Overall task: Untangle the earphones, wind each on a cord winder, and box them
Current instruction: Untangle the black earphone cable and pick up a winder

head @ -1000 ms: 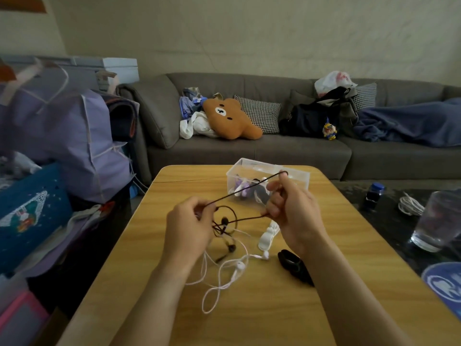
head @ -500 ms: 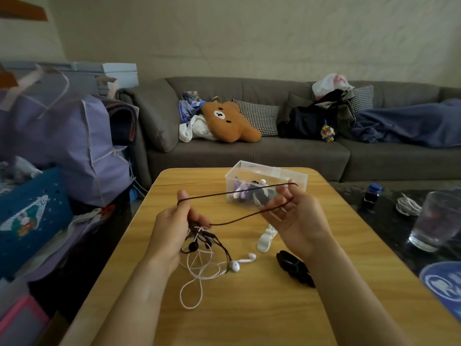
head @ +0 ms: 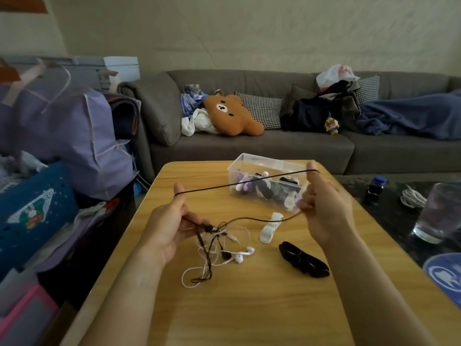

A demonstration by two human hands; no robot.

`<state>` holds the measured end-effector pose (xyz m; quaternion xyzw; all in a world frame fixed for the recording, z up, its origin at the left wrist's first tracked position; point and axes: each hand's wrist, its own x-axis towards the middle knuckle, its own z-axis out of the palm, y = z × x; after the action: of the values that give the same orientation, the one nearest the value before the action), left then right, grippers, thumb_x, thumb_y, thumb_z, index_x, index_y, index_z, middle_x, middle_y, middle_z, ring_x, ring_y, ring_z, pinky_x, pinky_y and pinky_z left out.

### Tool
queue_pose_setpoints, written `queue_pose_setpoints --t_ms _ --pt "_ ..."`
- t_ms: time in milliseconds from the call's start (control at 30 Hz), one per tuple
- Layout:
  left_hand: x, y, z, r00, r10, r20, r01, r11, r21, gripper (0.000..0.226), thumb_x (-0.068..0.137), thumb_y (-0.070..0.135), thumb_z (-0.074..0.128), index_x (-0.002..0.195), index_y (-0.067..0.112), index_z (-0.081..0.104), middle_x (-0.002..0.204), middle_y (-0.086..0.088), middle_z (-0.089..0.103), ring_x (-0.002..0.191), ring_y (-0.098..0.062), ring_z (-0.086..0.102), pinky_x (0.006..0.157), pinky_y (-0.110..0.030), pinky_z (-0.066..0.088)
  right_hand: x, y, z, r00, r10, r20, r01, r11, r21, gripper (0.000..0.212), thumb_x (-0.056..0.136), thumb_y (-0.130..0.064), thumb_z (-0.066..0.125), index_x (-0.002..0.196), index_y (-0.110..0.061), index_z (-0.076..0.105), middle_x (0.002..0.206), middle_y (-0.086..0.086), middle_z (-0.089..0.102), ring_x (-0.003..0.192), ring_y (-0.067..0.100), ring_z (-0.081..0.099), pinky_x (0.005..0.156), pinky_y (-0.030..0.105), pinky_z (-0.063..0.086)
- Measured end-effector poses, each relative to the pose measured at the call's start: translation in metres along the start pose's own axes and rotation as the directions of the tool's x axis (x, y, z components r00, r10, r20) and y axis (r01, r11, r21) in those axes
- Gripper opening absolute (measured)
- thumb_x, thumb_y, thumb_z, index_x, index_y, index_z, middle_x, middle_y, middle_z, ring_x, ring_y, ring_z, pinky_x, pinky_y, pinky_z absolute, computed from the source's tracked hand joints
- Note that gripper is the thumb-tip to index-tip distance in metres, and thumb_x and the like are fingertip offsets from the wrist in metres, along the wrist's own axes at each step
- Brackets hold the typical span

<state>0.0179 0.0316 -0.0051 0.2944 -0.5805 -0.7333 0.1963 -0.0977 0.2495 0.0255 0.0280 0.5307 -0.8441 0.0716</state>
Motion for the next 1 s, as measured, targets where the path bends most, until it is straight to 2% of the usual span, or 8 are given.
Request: queue_pose_setpoints --t_ms 67,167,267,367,467,600,867,1000 --pt "0.0 0.0 0.001 1.0 -0.029 0.001 0.029 1.0 -0.006 0.051 0.102 0.048 0.041 0.063 0.016 0.047 0.053 -0.005 0.056 0.068 -0.03 0.065 0.073 -0.044 0.053 -0.001 0.002 -0.001 0.948 0.269 0.17 -0.31 0.9 0.305 0.035 0.1 -0.044 0.053 0.082 -0.015 0.059 0.06 -0.008 0.041 0.053 0.007 0.036 0.055 0.022 0.034" --pt "0.004 -0.005 -0.002 0.998 -0.063 -0.03 0.063 0.998 0.007 0.049 0.101 0.052 0.043 0.065 0.018 0.047 0.051 0.001 0.045 0.061 -0.023 0.051 0.07 -0.041 0.05 -0.001 0.004 -0.005 0.853 0.436 0.286 -0.509 0.815 0.278 0.048 0.099 -0.051 0.043 0.083 -0.009 0.061 0.059 -0.008 0.029 0.048 0.008 0.023 0.049 0.023 0.019" --pt "0.007 -0.003 -0.009 0.989 -0.094 -0.113 0.07 0.977 -0.203 0.034 0.102 0.038 0.05 0.073 0.02 0.055 0.053 0.003 0.037 0.053 -0.017 0.045 0.071 -0.042 0.053 -0.002 -0.004 -0.006 0.934 0.305 0.184 -0.29 0.951 -0.107 0.051 0.092 -0.057 0.054 0.075 -0.01 0.062 0.052 -0.008 0.028 0.046 0.009 0.02 0.045 0.024 0.014" --pt "0.011 0.002 -0.025 0.986 -0.144 -0.089 0.107 0.936 -0.336 0.039 0.098 0.029 0.052 0.061 0.021 0.042 0.044 0.007 0.029 0.038 -0.012 0.03 0.054 -0.031 0.043 -0.002 -0.01 -0.008 0.999 -0.041 -0.003 0.034 0.856 -0.516 0.04 0.085 -0.05 0.073 0.085 -0.01 0.067 0.054 -0.006 0.039 0.05 0.011 0.031 0.049 0.026 0.03" --pt "0.017 0.002 -0.041 0.986 -0.095 -0.139 0.08 0.991 -0.106 0.04 0.093 0.03 0.058 0.058 0.023 0.04 0.041 0.009 0.026 0.033 -0.01 0.021 0.039 -0.023 0.023 0.009 -0.011 -0.021 0.989 -0.106 -0.106 0.063 0.936 -0.348 0.027 0.093 -0.035 0.068 0.095 -0.008 0.066 0.061 -0.005 0.041 0.055 0.01 0.036 0.053 0.026 0.035" --pt "0.02 -0.001 -0.05 0.978 -0.024 -0.208 0.038 0.997 0.061 0.036 0.089 0.033 0.063 0.062 0.023 0.041 0.043 0.01 0.028 0.035 -0.009 0.022 0.034 -0.02 0.019 0.016 -0.013 -0.037 0.97 0.241 -0.027 -0.239 0.97 0.047 0.036 0.101 -0.043 0.047 0.09 -0.014 0.063 0.062 -0.005 0.042 0.053 0.01 0.039 0.054 0.026 0.033" --pt "-0.019 -0.001 0.004 0.935 0.201 0.293 -0.308 0.869 0.386 0.022 0.083 0.035 0.063 0.095 0.017 0.069 0.073 0.014 0.063 0.066 -0.009 0.057 0.058 -0.022 0.04 -0.002 -0.017 -0.027 0.928 0.301 0.219 -0.272 0.95 -0.153 0.073 0.09 -0.073 0.038 0.086 -0.006 0.068 0.06 -0.003 0.033 0.053 0.013 0.027 0.053 0.029 0.021" --pt "-0.032 -0.032 0.045 0.786 0.152 0.599 -0.542 0.634 0.552 0.03 0.084 0.041 0.073 0.113 0.033 0.072 0.1 0.015 0.072 0.096 -0.002 0.064 0.084 -0.023 0.051 -0.02 -0.014 -0.013 0.823 0.449 0.349 -0.021 0.637 -0.77 0.093 0.083 -0.084 0.03 0.103 -0.006 0.076 0.074 0.003 0.052 0.061 0.012 0.04 0.054 0.027 0.031"
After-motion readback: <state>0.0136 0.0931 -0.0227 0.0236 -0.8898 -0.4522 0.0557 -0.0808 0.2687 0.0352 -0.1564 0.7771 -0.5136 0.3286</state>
